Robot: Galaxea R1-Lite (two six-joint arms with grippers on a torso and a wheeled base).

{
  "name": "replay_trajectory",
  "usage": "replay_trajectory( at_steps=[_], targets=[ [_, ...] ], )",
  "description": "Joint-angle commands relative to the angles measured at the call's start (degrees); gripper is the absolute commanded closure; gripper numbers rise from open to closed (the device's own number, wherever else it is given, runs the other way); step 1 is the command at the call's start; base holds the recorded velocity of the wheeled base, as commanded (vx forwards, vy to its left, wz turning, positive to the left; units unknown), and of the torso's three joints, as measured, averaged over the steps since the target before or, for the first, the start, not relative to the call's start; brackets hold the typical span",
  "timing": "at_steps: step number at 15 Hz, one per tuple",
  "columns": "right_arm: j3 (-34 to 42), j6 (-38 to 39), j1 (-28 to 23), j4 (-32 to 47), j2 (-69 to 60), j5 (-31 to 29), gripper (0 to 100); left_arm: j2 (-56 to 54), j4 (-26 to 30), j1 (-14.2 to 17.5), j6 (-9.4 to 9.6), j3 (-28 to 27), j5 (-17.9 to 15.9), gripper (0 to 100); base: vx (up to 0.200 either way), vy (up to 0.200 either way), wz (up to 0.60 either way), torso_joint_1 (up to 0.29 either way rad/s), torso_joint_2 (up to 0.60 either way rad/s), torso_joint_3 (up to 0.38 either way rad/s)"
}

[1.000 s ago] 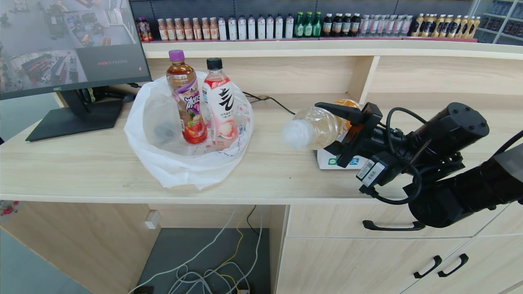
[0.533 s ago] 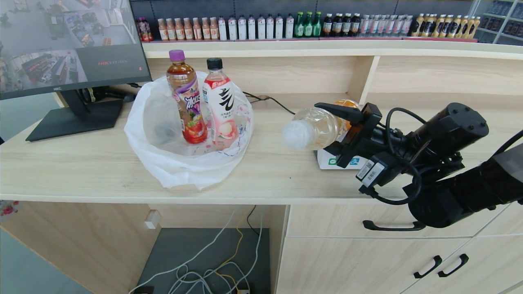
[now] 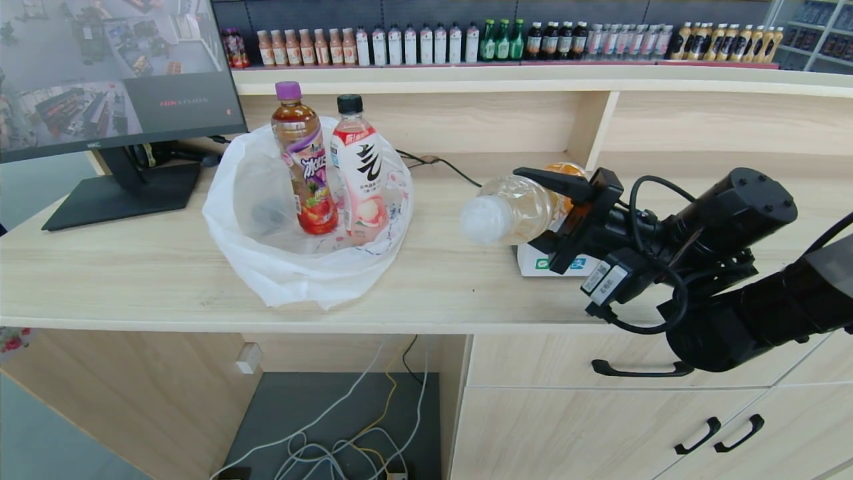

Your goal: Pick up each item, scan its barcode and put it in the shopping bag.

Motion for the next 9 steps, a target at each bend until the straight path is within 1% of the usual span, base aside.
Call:
replay_trajectory(
  at_steps=[1,7,9],
  targets=[
    [-0.1,0.0,0.0,-0.1,-0.2,0.0,100,0.0,0.0,0.0,-0.01,0.0,0.0,0,0.0,0.0,0.0,0.0,0.0,0.0],
    [0.0,0.4,0.0,-0.1,-1.2,0.0,100,0.0,0.0,0.0,-0.01,0.0,0.0,0,0.0,0.0,0.0,0.0,0.0,0.0],
    [1.2,0.5,0.1,-0.1,-2.0,-0.1,100,0.0,0.0,0.0,-0.01,0.0,-0.1,0,0.0,0.0,0.0,0.0,0.0,0.0]
  ],
)
